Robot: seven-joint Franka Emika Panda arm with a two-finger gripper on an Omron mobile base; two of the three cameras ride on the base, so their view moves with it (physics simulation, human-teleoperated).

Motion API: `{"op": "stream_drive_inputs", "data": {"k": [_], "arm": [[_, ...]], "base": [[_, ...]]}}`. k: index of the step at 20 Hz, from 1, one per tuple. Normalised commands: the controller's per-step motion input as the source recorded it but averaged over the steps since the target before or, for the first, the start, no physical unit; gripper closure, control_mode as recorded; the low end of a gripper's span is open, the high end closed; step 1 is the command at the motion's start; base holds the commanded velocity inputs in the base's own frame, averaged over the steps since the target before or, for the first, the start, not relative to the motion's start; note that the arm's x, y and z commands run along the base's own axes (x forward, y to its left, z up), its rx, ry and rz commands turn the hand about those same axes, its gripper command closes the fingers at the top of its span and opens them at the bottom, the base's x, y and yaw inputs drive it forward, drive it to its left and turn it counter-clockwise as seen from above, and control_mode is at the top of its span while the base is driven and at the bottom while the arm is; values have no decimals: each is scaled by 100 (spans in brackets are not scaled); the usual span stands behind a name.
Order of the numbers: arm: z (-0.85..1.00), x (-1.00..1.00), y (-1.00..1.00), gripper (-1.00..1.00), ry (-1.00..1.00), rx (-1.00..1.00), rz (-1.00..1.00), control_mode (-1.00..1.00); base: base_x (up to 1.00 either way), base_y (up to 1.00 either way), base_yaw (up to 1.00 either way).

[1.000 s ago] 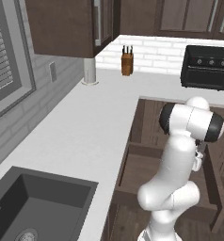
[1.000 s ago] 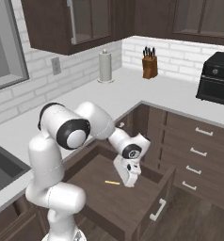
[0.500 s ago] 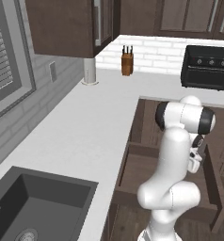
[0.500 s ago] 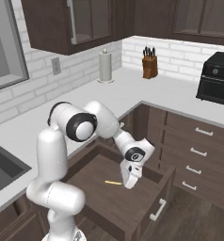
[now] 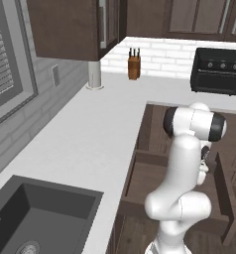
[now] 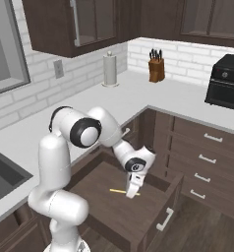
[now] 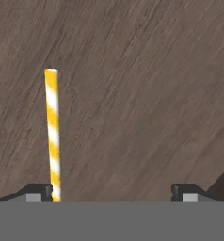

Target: Take a straw from the drawer in front and place it inside the glass cup on the dining counter.

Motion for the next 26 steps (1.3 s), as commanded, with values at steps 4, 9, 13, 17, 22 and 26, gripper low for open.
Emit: {"op": "stream_drive_inputs", "data": {"k": [4, 9, 13, 17, 22, 26], "arm": [[-26, 0, 5, -100, 0, -15, -11, -100], [-16, 0, 4, -100, -1, -13, -8, -100], [-1, 0, 0, -100, -4, -12, -6, -100], [0, 0, 0, -100, -7, -9, -3, -100], [0, 3, 0, -100, -1, -3, 0, -100], [-3, 3, -1, -100, 0, 0, 0, -100]], "base": [[0, 0, 0], [0, 0, 0], [0, 0, 0], [0, 0, 0], [0, 0, 0], [0, 0, 0]]}}
